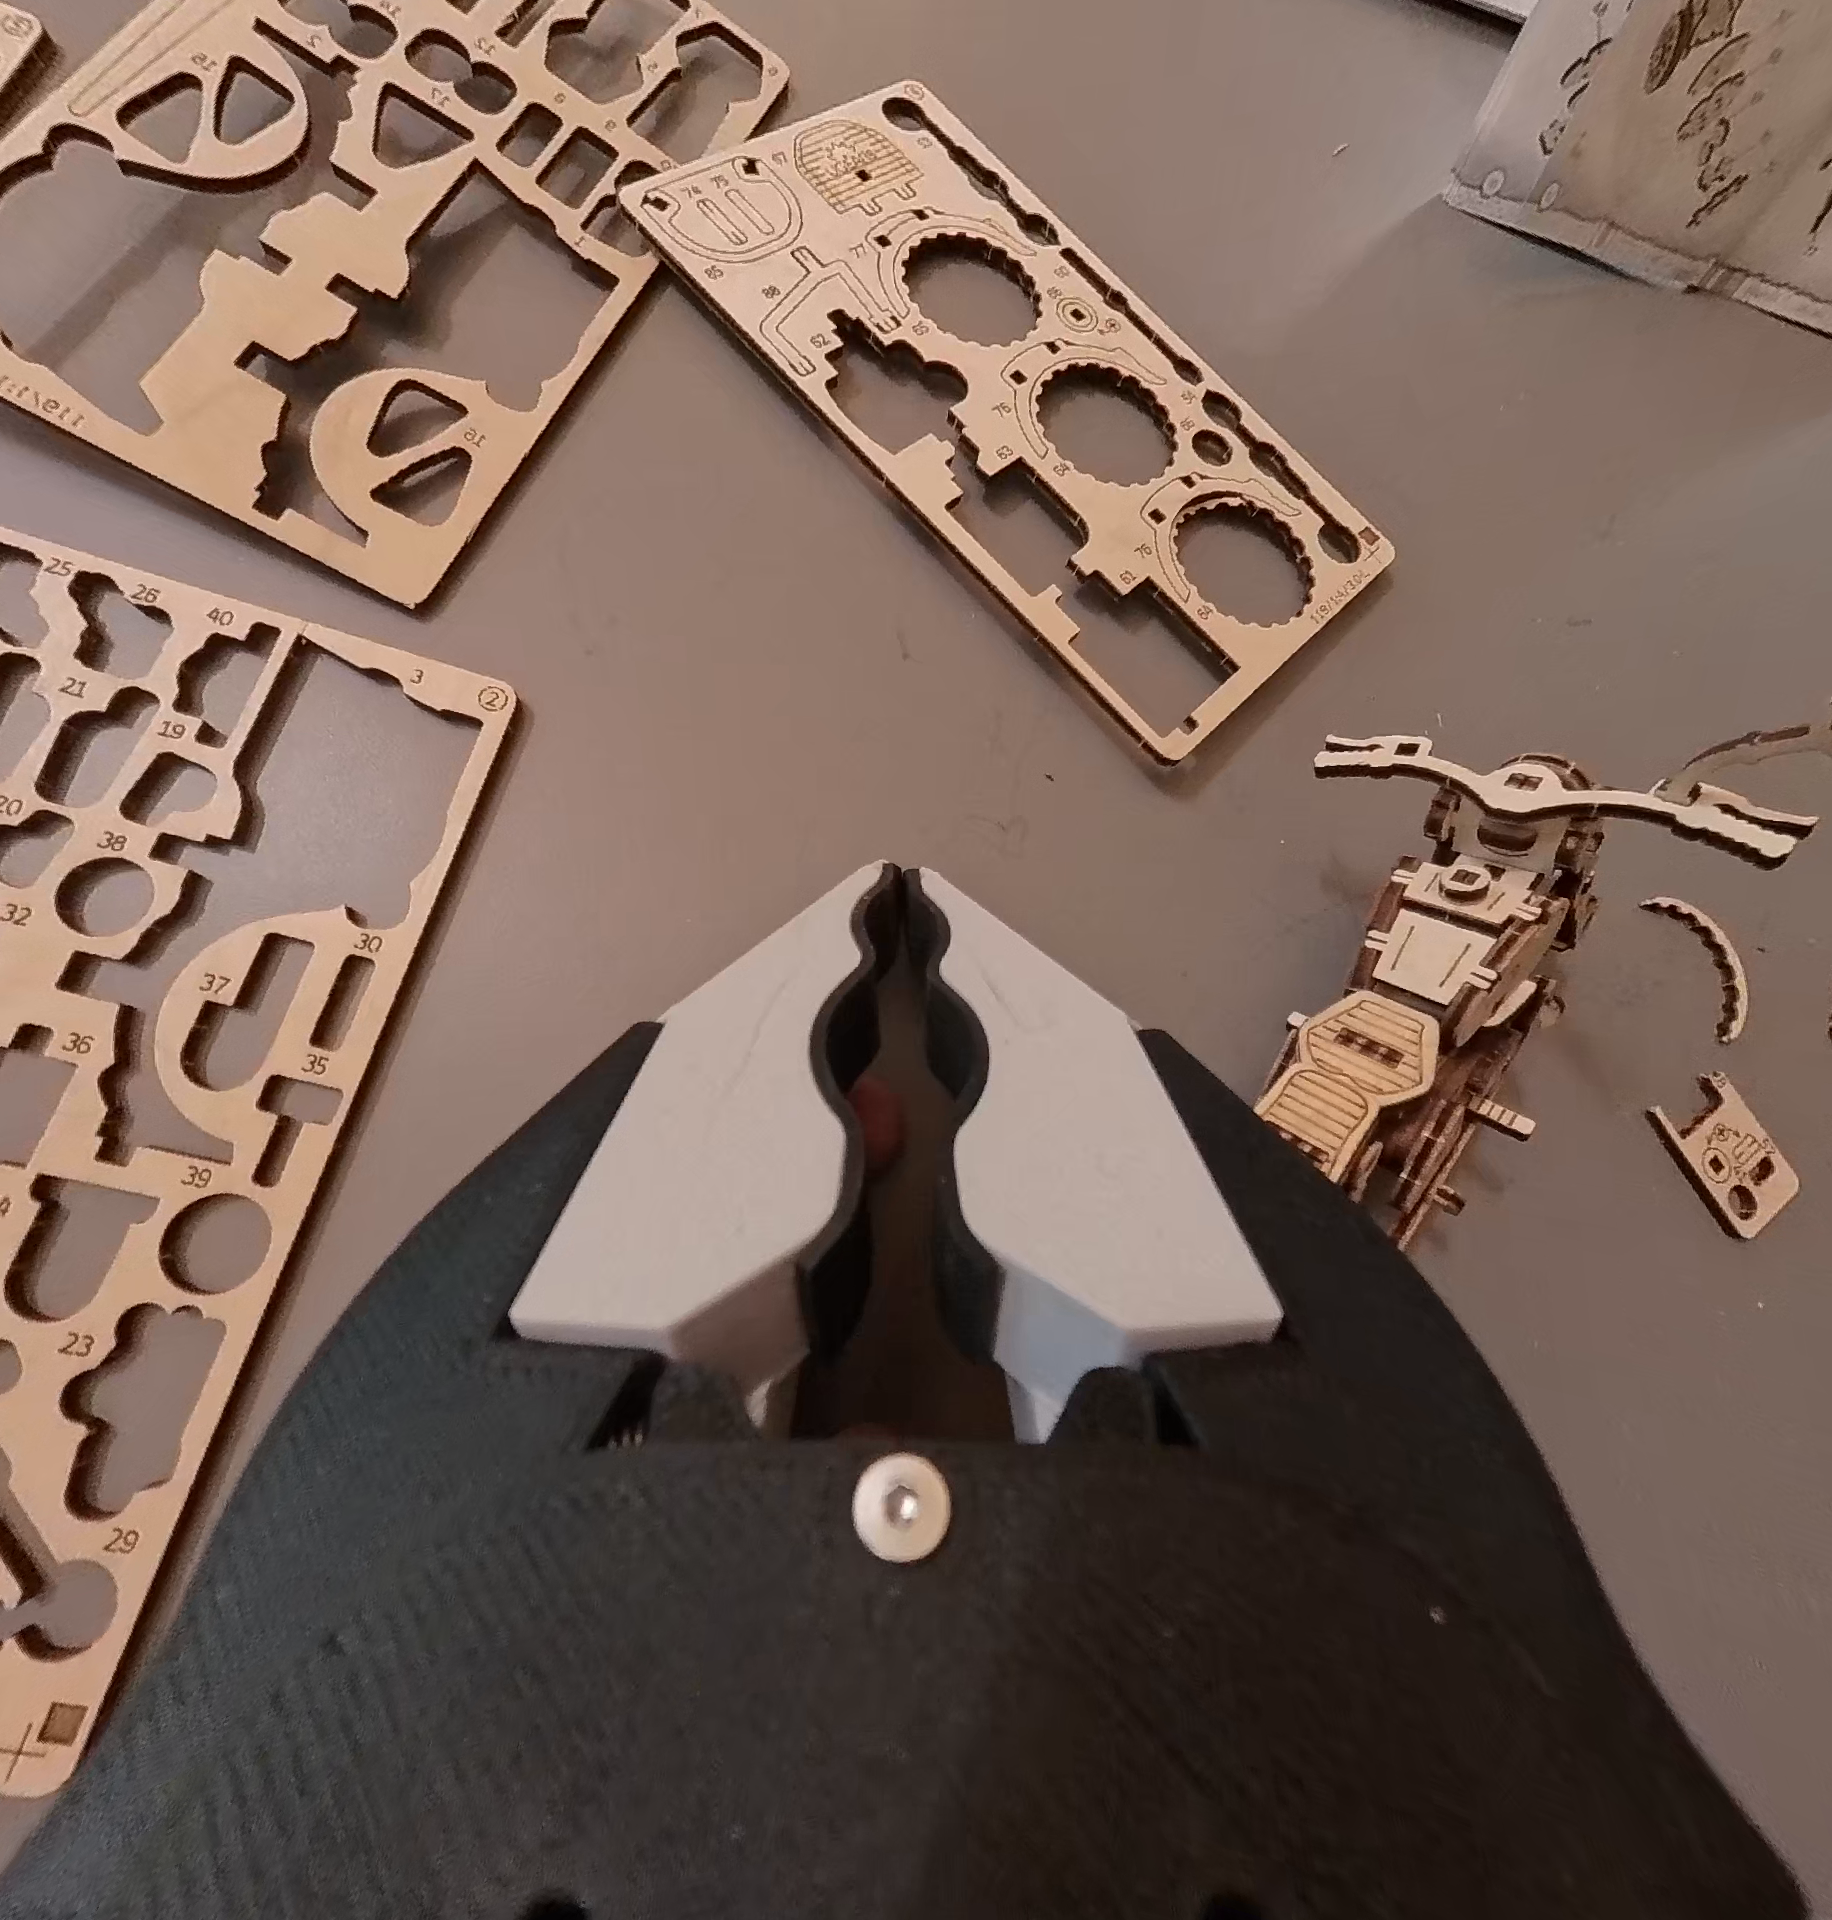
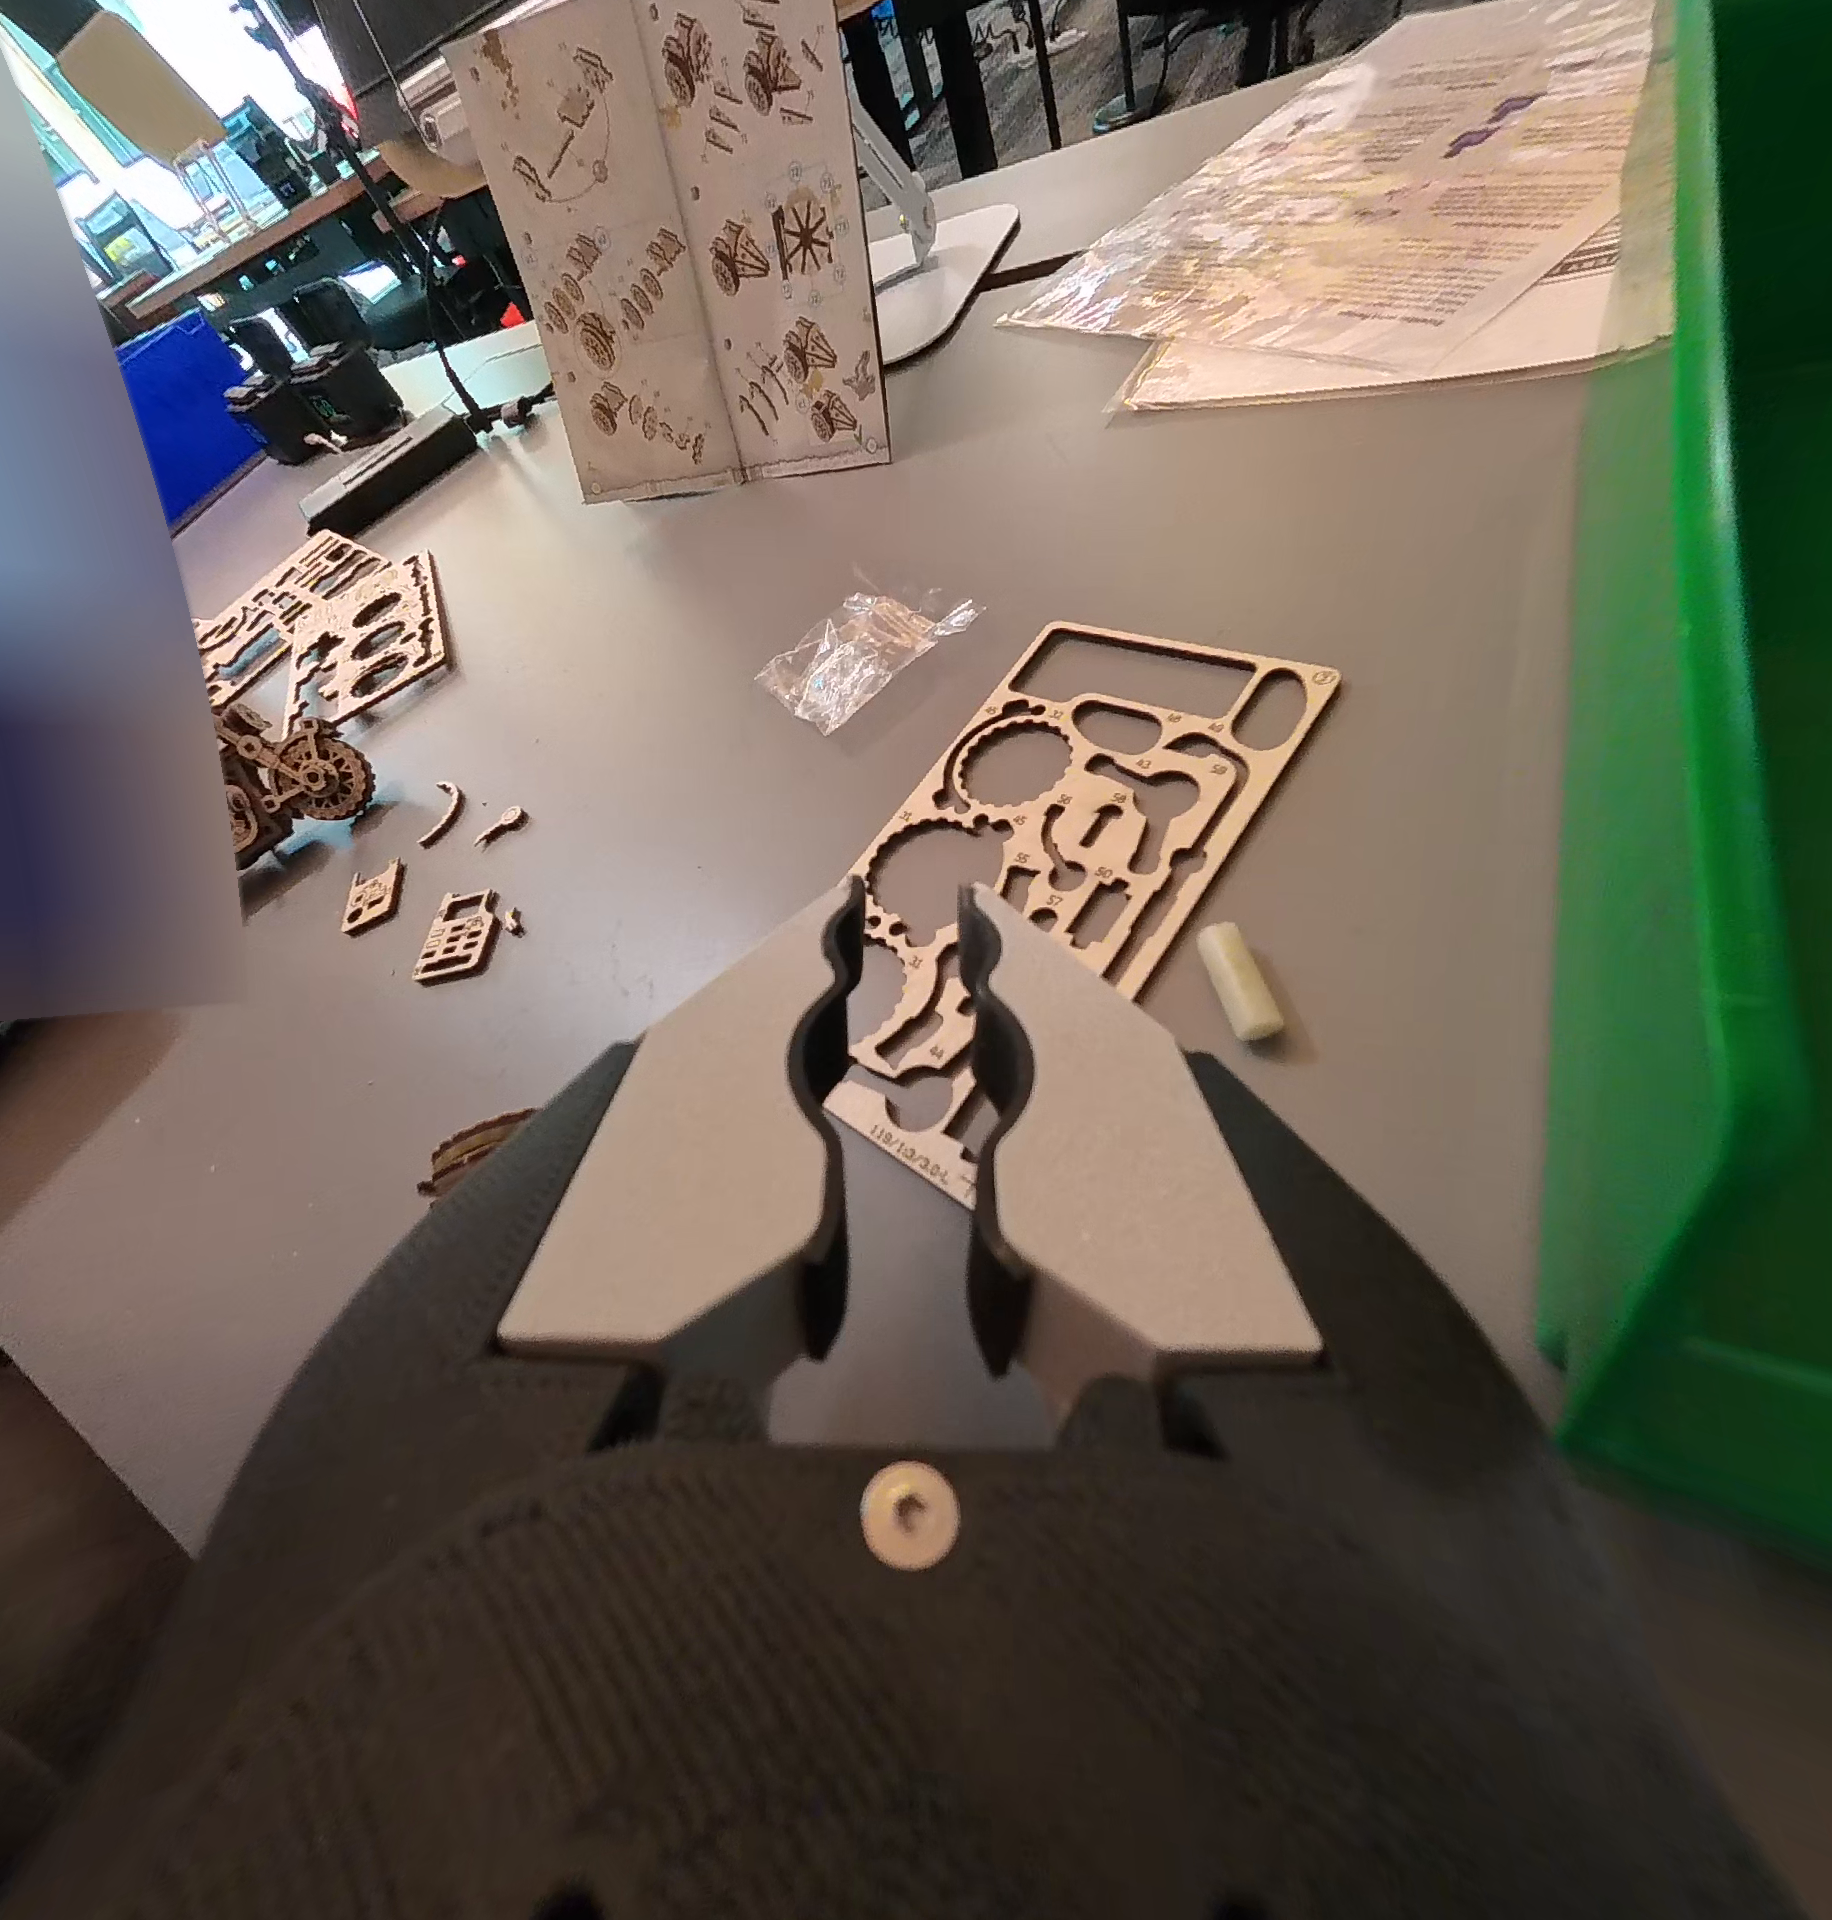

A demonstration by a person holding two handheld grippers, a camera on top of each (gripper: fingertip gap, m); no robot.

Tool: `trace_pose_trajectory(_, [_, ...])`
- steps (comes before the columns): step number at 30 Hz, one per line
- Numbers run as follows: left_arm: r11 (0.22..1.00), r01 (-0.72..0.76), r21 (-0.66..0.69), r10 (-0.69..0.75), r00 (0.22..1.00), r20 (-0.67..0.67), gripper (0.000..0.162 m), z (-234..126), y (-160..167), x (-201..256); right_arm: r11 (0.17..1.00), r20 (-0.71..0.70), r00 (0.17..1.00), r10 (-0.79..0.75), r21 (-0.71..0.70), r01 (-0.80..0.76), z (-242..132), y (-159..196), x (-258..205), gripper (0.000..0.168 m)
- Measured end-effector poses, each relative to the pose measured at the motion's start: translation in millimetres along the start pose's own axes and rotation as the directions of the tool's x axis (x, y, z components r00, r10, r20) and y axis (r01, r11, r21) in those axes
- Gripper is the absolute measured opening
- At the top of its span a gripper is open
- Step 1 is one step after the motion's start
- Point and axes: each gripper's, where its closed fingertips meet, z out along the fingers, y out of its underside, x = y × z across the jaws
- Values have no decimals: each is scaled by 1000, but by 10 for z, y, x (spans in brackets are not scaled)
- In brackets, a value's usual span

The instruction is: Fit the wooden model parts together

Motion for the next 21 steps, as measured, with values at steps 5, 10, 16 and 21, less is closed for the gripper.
trace_pose_trajectory(5, [1000,1,0,-1,1000,-1,0,0,1,0,1000,3,1000,0,1,0,-2,-1,-5,16])
trace_pose_trajectory(10, [1000,4,1,-4,1000,-8,0,-1,1,6,1000,23,1000,-2,5,2,-7,-2,-46,15])
trace_pose_trajectory(16, [997,65,48,-62,997,-53,1,-71,-34,-14,991,45,993,-113,75,110,-86,-85,-214,12])
trace_pose_trajectory(21, [977,27,212,-17,999,-48,6,-299,-176,-13,954,40,969,-245,190,234,-271,-206,-477,10])
